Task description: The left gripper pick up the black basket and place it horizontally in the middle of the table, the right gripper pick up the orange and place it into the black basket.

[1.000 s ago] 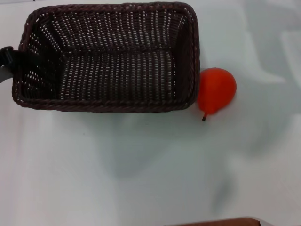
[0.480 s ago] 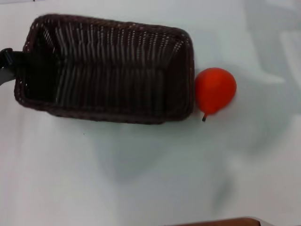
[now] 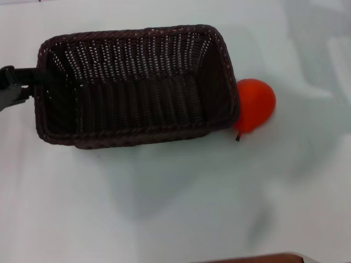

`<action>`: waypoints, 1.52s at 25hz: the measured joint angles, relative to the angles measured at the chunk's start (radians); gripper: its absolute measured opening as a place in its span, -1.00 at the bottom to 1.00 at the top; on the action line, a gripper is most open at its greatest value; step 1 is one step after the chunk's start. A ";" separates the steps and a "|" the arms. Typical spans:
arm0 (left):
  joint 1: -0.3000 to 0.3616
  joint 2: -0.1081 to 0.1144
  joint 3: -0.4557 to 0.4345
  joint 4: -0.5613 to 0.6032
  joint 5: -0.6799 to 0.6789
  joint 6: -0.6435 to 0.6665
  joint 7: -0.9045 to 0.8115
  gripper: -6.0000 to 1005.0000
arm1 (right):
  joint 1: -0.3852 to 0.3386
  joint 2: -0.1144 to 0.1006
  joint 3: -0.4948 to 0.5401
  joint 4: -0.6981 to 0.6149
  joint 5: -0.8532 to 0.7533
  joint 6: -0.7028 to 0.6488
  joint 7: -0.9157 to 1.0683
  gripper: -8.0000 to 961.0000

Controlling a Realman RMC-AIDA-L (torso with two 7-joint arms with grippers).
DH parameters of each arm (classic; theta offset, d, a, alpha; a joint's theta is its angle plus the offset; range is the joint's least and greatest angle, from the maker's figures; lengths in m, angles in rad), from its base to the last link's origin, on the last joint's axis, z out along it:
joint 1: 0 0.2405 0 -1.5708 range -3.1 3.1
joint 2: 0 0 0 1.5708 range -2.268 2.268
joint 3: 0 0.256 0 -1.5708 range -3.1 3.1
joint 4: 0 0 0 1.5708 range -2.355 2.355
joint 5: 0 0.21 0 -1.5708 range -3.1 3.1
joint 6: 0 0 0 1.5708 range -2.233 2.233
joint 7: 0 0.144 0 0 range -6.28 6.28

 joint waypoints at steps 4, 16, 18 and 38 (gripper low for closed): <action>0.006 0.000 -0.007 -0.009 -0.003 -0.016 0.003 -0.12 | 0.001 0.000 -0.001 0.002 0.000 -0.001 0.000 0.88; 0.007 0.005 -0.314 0.010 -0.171 0.046 0.452 -0.07 | -0.042 -0.091 -0.356 0.202 -0.135 -0.119 0.233 0.88; 0.018 0.000 -0.346 0.059 -0.299 0.052 0.626 -0.03 | -0.054 -0.143 -0.426 0.267 -0.264 -0.126 0.339 0.88; -0.022 0.005 -0.363 0.365 -0.642 0.078 1.040 0.76 | 0.007 -0.312 -0.399 0.952 -1.776 0.413 1.295 0.87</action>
